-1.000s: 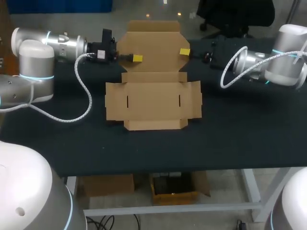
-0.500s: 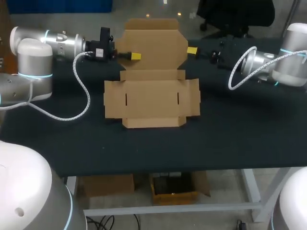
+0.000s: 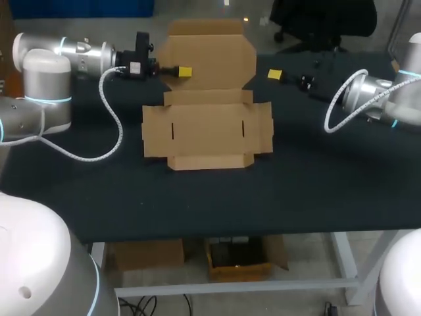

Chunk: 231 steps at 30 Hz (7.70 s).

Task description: Assemble the packaging by folding the flat box into shape, placing the metal phone stand inside, and closing the box properly

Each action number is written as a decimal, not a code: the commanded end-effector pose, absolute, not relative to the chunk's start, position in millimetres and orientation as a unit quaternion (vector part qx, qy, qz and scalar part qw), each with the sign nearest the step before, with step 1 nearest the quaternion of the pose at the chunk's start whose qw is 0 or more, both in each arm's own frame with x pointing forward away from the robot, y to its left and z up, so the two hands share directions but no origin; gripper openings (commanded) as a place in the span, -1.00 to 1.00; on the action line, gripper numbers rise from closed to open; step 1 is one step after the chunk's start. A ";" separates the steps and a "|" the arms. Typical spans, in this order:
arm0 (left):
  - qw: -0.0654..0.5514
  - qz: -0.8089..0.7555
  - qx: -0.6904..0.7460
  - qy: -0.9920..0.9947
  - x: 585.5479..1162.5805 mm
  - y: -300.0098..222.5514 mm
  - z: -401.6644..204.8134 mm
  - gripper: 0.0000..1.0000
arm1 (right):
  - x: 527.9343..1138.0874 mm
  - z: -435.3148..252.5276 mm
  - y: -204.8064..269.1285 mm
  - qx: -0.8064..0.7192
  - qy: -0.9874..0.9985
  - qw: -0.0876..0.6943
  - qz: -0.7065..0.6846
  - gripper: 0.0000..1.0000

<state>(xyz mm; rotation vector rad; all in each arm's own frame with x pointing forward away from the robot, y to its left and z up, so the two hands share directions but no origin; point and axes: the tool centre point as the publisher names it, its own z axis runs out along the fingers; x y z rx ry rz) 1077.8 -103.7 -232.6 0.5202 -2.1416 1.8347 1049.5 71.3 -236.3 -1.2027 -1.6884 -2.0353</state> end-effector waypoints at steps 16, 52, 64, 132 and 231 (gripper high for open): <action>0.136 0.635 0.162 -0.743 1096.1 -107.5 -224.5 -1.00 | 1004.2 -230.0 48.6 -0.452 -0.587 0.050 -0.670 -1.00; 0.096 0.641 0.133 -0.749 1092.8 -125.7 -203.3 -1.00 | 910.9 -270.1 47.0 -0.433 -0.693 -0.035 -0.575 -1.00; 0.096 0.641 0.133 -0.749 1092.8 -125.7 -203.3 -1.00 | 910.9 -270.1 47.0 -0.433 -0.693 -0.035 -0.575 -1.00; 0.010 0.661 0.069 -0.747 1009.5 -157.1 -139.9 -1.00 | 846.0 -322.9 86.8 -0.371 -0.730 -0.152 -0.553 -1.00; 0.088 0.664 0.016 -0.743 1014.7 -155.2 -183.3 -1.00 | 939.4 -412.2 173.6 -0.414 -0.725 -0.210 -0.508 -1.00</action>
